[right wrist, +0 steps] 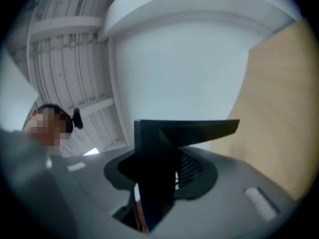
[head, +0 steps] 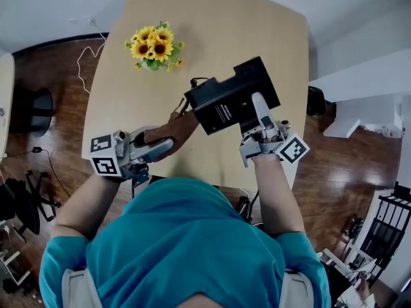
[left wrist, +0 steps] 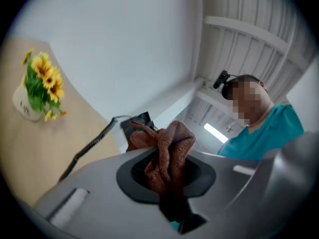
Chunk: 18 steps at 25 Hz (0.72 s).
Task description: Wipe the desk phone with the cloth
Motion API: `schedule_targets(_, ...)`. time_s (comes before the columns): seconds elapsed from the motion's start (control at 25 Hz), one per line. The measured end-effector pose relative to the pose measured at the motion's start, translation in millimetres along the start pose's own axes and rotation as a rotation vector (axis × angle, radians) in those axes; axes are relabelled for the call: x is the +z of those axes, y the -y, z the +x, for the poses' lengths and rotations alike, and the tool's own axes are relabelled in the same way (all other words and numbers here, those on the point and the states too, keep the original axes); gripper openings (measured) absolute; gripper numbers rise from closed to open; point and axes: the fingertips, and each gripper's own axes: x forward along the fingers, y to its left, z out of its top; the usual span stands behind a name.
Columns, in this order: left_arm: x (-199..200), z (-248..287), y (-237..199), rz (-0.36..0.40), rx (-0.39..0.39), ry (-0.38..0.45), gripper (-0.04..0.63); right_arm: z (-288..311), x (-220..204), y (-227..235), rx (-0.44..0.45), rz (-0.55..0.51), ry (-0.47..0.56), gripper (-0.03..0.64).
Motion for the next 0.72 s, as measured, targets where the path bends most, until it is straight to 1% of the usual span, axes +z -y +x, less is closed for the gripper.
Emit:
schedule_targets(0.08,19.3,-5.6,20.7,0.184,0.026,-0.068,0.065,-5.6,-13.8,-2.2,-0.049,-0.197,-0.117,0.159)
schedule_targets(0.16,51.0,8.7,36.5,0.408,0.056,-0.152,0.066,-7.3,-32.6,-3.1,-0.081,-0.420,-0.271,0.158)
schedule_targets(0.24,80.6,33.5,51.7,0.624,0.040,-0.253,0.066,-8.5,-57.7,-5.4,-0.078,-0.596,-0.402,0.159)
schedule_targets(0.28,90.5,46.4,57.5,0.704,0.018,-0.316,0.066,-8.8,-70.7,-7.3,-0.066,-0.668,-0.453,0.158)
schedule_targets(0.32,94.8,58.1,59.6,0.762,0.003,-0.400,0.066,-8.6,-83.2,-9.4,-0.052,-0.736,-0.499,0.158)
schedule_targets(0.36,92.6,68.4,57.5,0.804,0.003,-0.508,0.066,-7.7,-94.9,-11.2,-0.039,-0.801,-0.543,0.158)
schedule_targets(0.44,73.5,86.2,47.1,0.875,0.018,-0.731,0.066,-4.3,-115.1,-13.5,-0.019,-0.906,-0.620,0.158)
schedule_targets(0.48,60.3,95.7,43.3,0.916,-0.006,-0.811,0.066,-2.4,-123.2,-14.5,-0.010,-0.940,-0.651,0.158)
schedule_targets(0.56,35.6,113.7,36.0,1.016,-0.120,-0.921,0.066,2.3,-135.2,-18.9,0.017,-0.994,-0.701,0.158)
schedule_targets(0.6,27.0,121.3,29.8,1.042,-0.159,-0.963,0.066,5.4,-139.4,-22.8,0.035,-1.018,-0.721,0.158)
schedule_targets(0.64,21.9,128.4,22.3,1.044,-0.169,-0.992,0.066,8.5,-142.7,-26.7,0.053,-1.028,-0.732,0.158)
schedule_targets(0.68,20.0,135.5,14.3,1.032,-0.157,-1.007,0.066,10.5,-145.8,-29.4,0.065,-1.023,-0.734,0.158)
schedule_targets(0.72,20.6,142.4,5.9,1.017,-0.128,-1.008,0.066,11.0,-149.4,-30.9,0.075,-1.011,-0.735,0.158)
